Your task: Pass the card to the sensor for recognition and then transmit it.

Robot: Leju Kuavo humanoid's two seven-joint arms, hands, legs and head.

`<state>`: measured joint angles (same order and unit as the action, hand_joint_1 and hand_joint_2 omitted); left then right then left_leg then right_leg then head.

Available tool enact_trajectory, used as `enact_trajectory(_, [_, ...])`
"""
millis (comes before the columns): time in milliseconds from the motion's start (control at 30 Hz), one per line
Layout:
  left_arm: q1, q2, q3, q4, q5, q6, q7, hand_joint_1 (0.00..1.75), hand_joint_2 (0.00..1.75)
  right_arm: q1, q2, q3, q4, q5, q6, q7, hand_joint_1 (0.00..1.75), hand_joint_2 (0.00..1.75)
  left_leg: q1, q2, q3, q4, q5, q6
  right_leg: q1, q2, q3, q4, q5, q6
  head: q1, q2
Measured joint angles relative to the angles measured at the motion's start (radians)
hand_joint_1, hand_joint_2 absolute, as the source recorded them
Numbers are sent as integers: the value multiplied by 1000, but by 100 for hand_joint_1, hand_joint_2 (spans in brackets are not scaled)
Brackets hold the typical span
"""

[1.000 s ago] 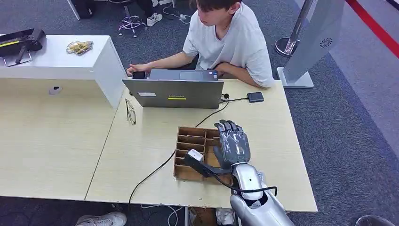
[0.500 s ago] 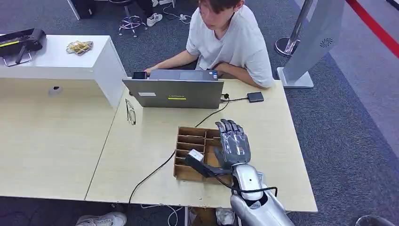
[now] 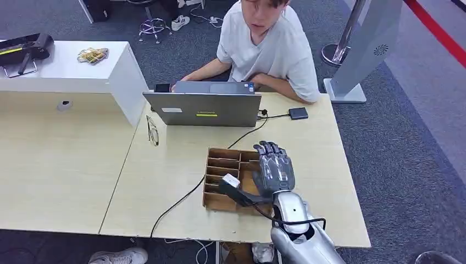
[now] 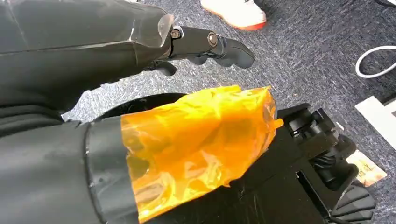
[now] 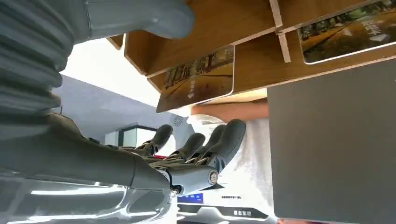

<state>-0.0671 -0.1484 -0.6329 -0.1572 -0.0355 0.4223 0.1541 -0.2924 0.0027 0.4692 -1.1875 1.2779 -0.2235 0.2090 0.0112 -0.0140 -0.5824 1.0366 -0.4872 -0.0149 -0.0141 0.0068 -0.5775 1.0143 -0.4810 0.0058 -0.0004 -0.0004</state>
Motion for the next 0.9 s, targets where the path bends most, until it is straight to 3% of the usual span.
enact_trajectory(67, [0, 0, 0, 0, 0, 0, 0, 0, 0, 1, -1, -1, 0, 0, 0, 0, 75, 175, 0, 0, 0, 0, 0, 0, 0, 0, 0, 0, 0, 0, 0, 0])
enact_trajectory(100, [0, 0, 0, 0, 0, 0, 0, 0, 0, 1, -1, -3, 0, 0, 0, 0, 75, 175, 0, 0, 0, 0, 0, 0, 0, 0, 0, 0, 0, 0, 0, 0])
enact_trajectory(133, [0, 0, 0, 0, 0, 1, 0, 0, 0, 1, -2, -5, 0, 0, 0, 0, 126, 175, 0, 0, 0, 0, 0, 0, 0, 0, 0, 0, 0, 0, 0, 0])
enact_trajectory(200, [0, 0, 0, 0, 0, 3, 0, 0, 0, 1, -2, -7, 0, 0, 0, 0, 126, 175, 0, 0, 0, 0, 0, 0, 0, 0, 0, 0, 0, 0, 0, 0])
enact_trajectory(333, [0, 0, 0, 0, 1, 3, 0, 0, 0, 0, -2, -13, -3, 0, -3, 0, 143, 175, 0, 0, 0, 0, 0, 0, 0, 0, 0, 0, 0, 0, 0, 0])
enact_trajectory(900, [0, 0, 0, 0, 2, 4, 0, 0, 0, 1, -3, -21, -14, 0, -10, -3, 147, 175, 0, 0, 0, 0, 0, 0, 0, 0, 0, 0, 0, 0, 0, 0])
